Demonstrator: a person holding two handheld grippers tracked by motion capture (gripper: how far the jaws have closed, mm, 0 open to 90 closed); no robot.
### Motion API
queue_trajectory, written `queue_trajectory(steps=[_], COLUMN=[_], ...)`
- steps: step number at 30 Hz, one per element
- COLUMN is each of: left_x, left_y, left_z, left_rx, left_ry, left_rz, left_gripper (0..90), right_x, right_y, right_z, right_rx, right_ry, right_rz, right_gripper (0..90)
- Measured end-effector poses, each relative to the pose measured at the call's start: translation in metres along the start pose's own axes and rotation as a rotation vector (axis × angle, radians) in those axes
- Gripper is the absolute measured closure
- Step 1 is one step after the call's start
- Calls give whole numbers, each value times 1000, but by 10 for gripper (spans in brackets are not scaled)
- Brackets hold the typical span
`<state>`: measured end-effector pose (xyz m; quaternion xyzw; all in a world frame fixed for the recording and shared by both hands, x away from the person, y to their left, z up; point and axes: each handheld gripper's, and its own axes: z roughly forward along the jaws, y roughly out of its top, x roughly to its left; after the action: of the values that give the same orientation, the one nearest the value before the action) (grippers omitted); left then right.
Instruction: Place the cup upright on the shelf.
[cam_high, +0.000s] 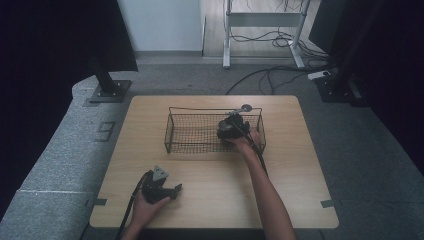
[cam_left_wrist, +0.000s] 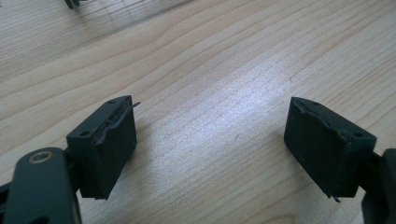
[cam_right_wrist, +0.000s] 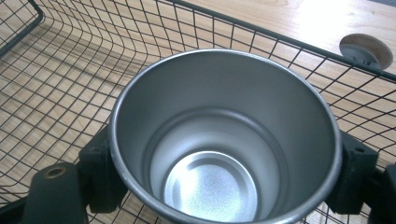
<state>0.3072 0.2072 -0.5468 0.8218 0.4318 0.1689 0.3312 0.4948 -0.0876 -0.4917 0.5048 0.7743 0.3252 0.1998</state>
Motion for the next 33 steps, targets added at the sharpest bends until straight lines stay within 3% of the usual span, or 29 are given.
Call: queue_trajectory(steps=[8, 14, 17, 29, 33], left_x=[0, 0, 0, 0, 0], left_y=[0, 0, 0, 0, 0], left_z=[0, 0, 0, 0, 0], left_rx=[-1, -1, -1, -1, 0], left_ry=[-1, -1, -1, -2, -1], left_rz=[-1, -1, -1, -1, -1], left_gripper=[170, 170, 170, 170, 170], right_x=[-1, -3, -2, -5, -6], right_y=[1, 0, -1, -1, 1], right_z=[0, -4, -6, -12, -18], right_rx=[25, 74, 77, 89, 60], right_ry=[-11, -12, -18, -10, 0], right_rz=[-2, -23, -44, -41, -29], right_gripper=[178, 165, 141, 107, 100])
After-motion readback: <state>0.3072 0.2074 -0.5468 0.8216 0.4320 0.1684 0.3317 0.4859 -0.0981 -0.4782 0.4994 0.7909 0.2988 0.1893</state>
